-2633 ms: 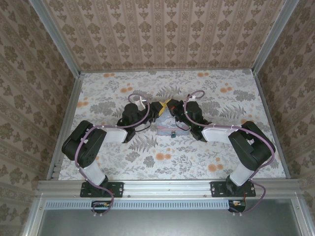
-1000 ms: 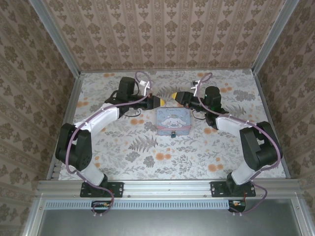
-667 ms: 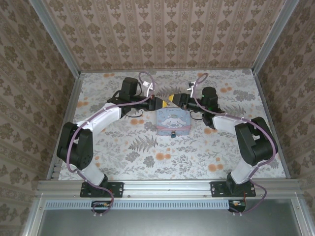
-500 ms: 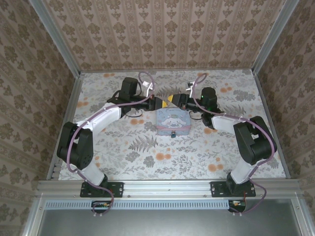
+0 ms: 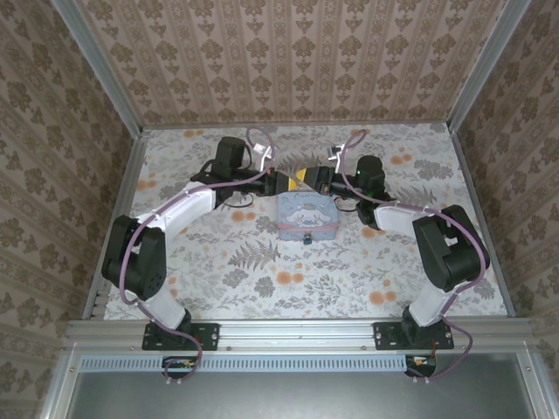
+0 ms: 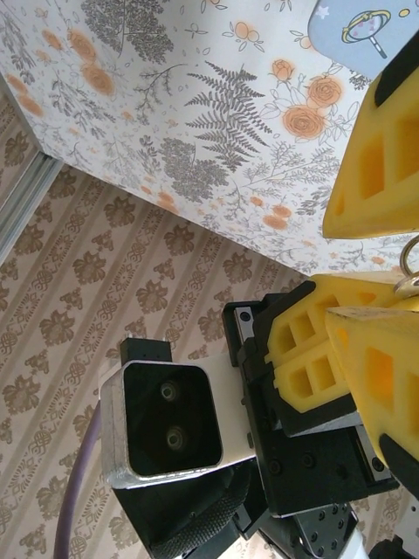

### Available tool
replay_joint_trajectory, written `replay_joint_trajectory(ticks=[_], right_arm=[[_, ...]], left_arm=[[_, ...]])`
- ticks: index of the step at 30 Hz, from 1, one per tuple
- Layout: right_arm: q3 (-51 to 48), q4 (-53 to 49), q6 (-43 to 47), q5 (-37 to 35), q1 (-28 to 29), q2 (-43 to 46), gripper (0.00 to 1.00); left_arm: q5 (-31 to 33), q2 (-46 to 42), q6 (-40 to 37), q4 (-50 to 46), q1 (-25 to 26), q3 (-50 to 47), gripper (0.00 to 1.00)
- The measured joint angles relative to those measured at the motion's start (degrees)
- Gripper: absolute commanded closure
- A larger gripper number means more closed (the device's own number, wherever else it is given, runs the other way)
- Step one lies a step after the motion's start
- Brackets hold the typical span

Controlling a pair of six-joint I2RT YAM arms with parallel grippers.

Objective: Unlock the padlock with the key

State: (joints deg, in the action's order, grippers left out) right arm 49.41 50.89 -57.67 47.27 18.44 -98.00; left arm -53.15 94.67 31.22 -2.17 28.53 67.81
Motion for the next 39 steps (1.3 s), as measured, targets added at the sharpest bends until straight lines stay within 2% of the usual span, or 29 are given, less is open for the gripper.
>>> replay_joint_trajectory(ticks=[10,18,23,25,26,39], right_arm=[[-0.68,1.70,-1.07,0.24,0.15,-0.66,0.81],[-1.05,3.41,-2.34,1.25,0.13,-0.72,1.00],[-1.11,4.70,-2.82,1.66,0.20,-1.07,1.00],[-1.14,4.76,-2.97,1.73,0.20,-1.11,0.80],[-1.14,4.81,-2.99,1.95,0.20,-1.11,0.77],[-1.99,6.56,-2.73,2.51,0.13,-1.14,0.71]], left_arm=[[0.00,0.00,0.00,-0.04,0.00,0.11,1.00],[-0.02,0.61,0.02,-0.04,0.00,0.17,1.00],[-0.02,1.29,0.02,-0.02,0.00,0.31,1.00],[-0.02,1.33,0.02,-0.02,0.00,0.33,1.00],[0.00,1.33,0.02,-0.02,0.00,0.35,1.00],[0.24,1.40,0.02,-0.46,0.00,0.48,1.00]])
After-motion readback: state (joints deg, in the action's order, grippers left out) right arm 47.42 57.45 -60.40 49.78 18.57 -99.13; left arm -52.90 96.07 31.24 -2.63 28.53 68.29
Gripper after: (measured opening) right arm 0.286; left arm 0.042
